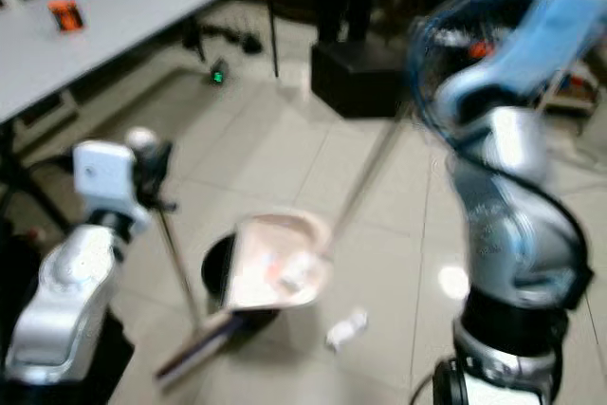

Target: Sweep floor

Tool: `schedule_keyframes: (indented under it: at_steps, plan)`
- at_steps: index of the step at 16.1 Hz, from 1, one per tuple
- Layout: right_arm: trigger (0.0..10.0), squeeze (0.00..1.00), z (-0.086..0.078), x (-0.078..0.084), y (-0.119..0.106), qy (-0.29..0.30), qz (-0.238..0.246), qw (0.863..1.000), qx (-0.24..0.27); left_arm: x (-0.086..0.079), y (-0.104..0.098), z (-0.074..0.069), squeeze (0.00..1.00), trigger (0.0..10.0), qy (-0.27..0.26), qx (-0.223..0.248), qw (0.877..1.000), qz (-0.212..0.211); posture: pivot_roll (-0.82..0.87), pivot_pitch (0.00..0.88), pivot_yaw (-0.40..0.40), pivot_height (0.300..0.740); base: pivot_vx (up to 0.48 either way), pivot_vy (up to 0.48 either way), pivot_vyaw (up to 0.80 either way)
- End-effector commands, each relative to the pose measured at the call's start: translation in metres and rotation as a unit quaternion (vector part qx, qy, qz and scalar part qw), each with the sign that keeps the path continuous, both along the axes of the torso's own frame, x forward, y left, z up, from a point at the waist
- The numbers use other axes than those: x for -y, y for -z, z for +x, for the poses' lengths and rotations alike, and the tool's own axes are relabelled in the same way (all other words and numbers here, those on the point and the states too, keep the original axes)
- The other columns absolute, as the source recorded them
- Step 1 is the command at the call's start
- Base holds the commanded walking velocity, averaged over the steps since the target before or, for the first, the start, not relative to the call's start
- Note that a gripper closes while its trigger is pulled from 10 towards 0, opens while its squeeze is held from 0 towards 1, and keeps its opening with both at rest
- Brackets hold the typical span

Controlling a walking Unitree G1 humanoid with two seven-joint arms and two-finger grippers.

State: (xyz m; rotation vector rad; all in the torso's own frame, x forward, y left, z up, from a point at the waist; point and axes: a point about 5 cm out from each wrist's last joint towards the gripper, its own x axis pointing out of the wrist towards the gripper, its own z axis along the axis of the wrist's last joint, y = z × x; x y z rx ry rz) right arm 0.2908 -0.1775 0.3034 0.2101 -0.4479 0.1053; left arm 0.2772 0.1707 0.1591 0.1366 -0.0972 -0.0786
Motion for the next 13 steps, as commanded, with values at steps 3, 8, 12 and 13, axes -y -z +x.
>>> schedule_keyframes:
  at_steps: [3, 8, 12, 13]
  plan:
    - [10.0, 0.0, -0.0039, 0.0073, -0.0085, 0.023, -0.007, 1.0, 0.021, 0.0045, -0.0075, 0.0015, 0.0, 10.0, 0.01, 0.016, 1.0, 0.005, -0.01, 0.0, 0.058, 0.74, 0.377, 0.0, 0.8]
    - [10.0, 0.0, -0.0037, 0.0123, -0.0065, 0.033, 0.014, 0.999, 0.022, 0.0037, -0.0078, 0.0016, 0.0, 10.0, 0.01, 0.017, 1.0, 0.006, -0.01, 0.0, 0.06, 0.74, 0.373, 0.0, 0.0]
    - [10.0, 0.0, -0.0035, 0.0119, -0.0058, 0.035, 0.017, 0.999, 0.026, 0.0039, -0.0064, 0.0019, 0.0, 10.0, 0.013, 0.013, 1.0, 0.003, 0.0, 0.0, 0.064, 0.74, 0.094, 0.0, 0.0]
    - [10.0, 0.0, -0.0033, 0.0116, -0.0053, 0.035, 0.016, 0.999, 0.027, 0.0035, -0.0062, 0.0019, 0.0, 10.0, 0.012, 0.012, 1.0, 0.005, 0.0, 0.0, 0.064, 0.74, 0.0, 0.0, 0.0]
